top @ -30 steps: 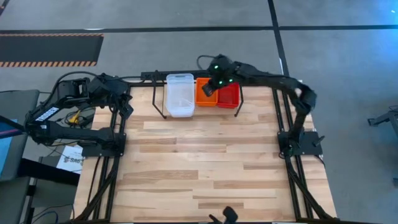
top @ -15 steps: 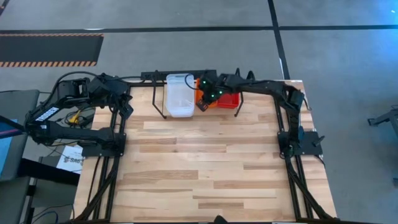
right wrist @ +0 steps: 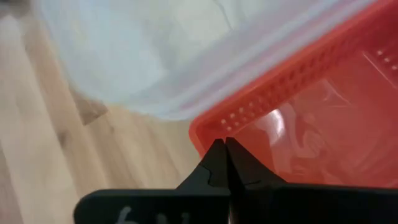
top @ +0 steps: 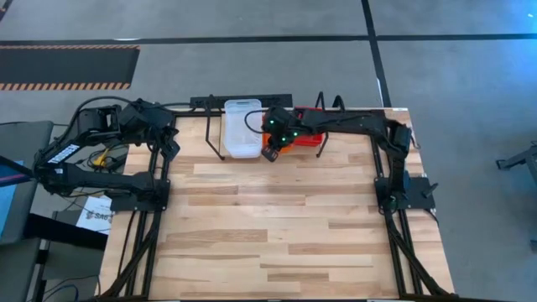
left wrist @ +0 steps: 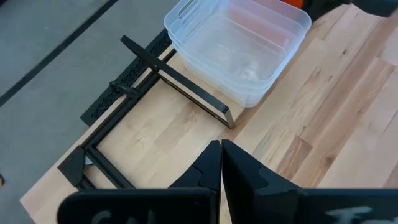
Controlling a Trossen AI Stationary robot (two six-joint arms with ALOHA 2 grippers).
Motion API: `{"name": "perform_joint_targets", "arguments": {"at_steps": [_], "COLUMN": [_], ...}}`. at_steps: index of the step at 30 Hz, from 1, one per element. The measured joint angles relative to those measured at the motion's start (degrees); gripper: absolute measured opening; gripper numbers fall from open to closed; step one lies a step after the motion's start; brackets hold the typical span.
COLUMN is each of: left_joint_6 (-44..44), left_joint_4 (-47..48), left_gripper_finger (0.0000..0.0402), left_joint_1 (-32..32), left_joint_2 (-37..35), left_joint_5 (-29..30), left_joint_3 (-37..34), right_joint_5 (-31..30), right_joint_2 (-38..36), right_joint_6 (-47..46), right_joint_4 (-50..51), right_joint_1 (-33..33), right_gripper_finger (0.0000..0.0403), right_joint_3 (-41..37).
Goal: Stack baskets on shelf by color
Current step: Adjust the stacked bins on the shelf
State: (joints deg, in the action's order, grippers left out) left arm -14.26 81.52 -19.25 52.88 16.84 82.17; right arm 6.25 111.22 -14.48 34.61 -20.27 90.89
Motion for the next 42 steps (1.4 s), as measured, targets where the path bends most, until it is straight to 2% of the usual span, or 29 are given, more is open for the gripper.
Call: {"name": "perform_joint_targets", "arguments": {"at_steps": [6,15,18,25,28,31,38,42], "left_joint_6": [-0.46,-0.55,-0.55,-0.55,-0.55,-0.55,-0.46,-0.44], "left_joint_4": [-0.02,-0.02,-0.02,-0.02,-0.02,-0.02,-0.02,-0.01], "left_gripper_finger": [0.0,0.0,0.0,0.0,0.0,0.0,0.0,0.0], "left_joint_1": [0.0,0.0,0.0,0.0,0.0,0.0,0.0,0.0], "left_joint_2": [0.0,0.0,0.0,0.0,0.0,0.0,0.0,0.0], "left_joint_5": [0.0,0.0,0.0,0.0,0.0,0.02,0.02,0.02], "left_joint_3": [0.0,0.0,0.0,0.0,0.0,0.0,0.0,0.0], "right_joint_5": [-0.06,-0.32,-0.94,-15.76,-18.01,-20.44,-21.35,-25.4], "right_joint_2": [0.0,-0.04,-0.04,-0.09,-0.09,-0.09,-0.07,-0.07], "right_joint_6": [1.39,4.12,5.49,6.55,4.63,4.43,3.56,3.81], "right_joint_4": [0.05,1.18,4.36,24.85,31.1,32.35,32.23,32.41], "right_joint_1": [1.15,-3.92,-5.13,-4.78,-3.96,-2.75,-1.06,-0.66], "right_gripper_finger": [0.0,0.0,0.0,0.0,0.0,0.0,0.0,0.0], "right_joint_3": [0.25,4.39,6.47,11.26,11.26,10.36,8.56,7.57]}}
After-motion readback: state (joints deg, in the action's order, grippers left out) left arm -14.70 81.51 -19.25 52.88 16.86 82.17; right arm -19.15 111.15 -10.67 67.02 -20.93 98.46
